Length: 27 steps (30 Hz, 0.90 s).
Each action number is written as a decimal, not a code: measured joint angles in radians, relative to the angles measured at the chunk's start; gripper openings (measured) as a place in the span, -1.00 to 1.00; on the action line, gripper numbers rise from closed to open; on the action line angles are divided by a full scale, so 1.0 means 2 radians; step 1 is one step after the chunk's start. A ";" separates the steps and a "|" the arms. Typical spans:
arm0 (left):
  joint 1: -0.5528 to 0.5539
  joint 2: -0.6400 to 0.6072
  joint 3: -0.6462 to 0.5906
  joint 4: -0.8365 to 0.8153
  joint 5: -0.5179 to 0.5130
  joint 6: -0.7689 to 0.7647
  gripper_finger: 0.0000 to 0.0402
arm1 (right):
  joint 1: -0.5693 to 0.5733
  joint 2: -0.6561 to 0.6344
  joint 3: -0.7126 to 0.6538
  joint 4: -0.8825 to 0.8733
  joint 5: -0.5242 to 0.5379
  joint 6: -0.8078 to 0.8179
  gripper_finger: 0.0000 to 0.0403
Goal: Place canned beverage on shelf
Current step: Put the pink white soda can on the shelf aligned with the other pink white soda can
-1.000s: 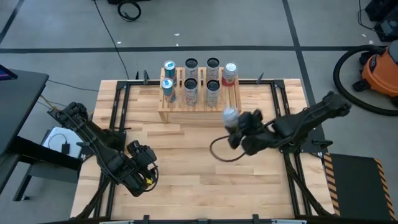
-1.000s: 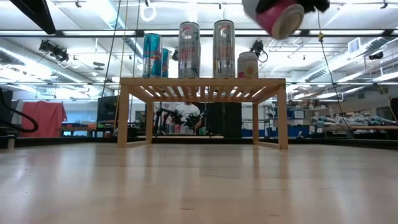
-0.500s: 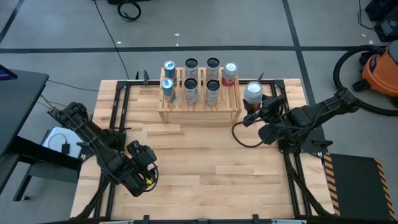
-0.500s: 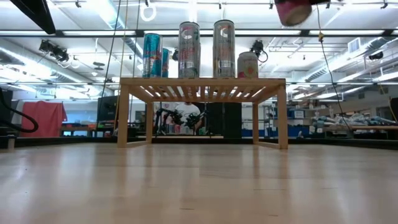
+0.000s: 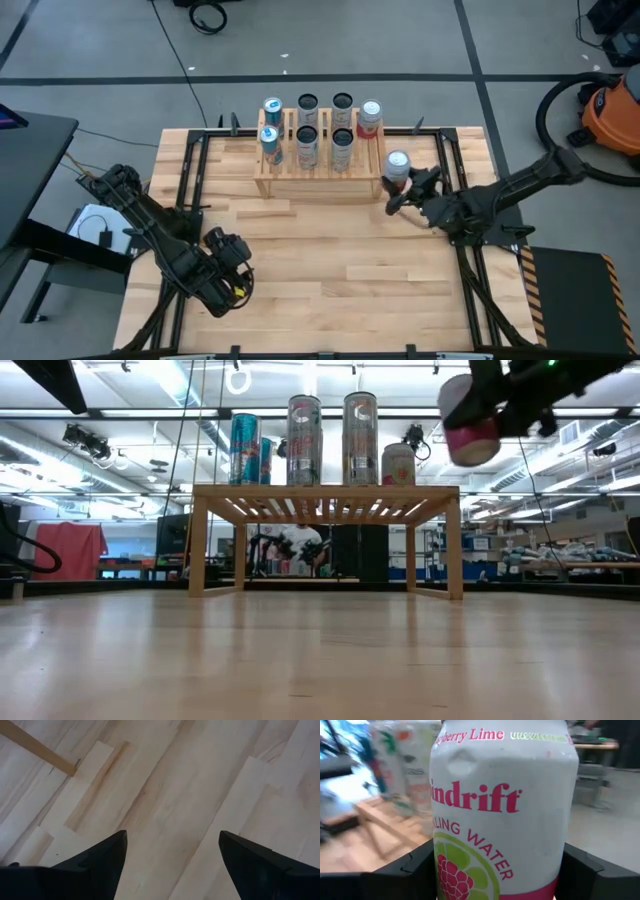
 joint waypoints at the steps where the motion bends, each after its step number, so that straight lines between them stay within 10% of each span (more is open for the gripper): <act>1: 0.000 0.000 0.000 0.002 0.000 0.000 0.57 | -0.009 -0.001 -0.022 0.074 -0.019 -0.045 0.45; 8: 0.001 0.000 0.000 0.016 0.000 0.000 0.57 | -0.089 -0.006 -0.141 0.478 -0.135 -0.275 0.45; 27: 0.001 0.000 0.000 0.017 0.000 -0.002 0.57 | -0.272 0.039 -0.124 0.430 -0.435 -0.258 0.45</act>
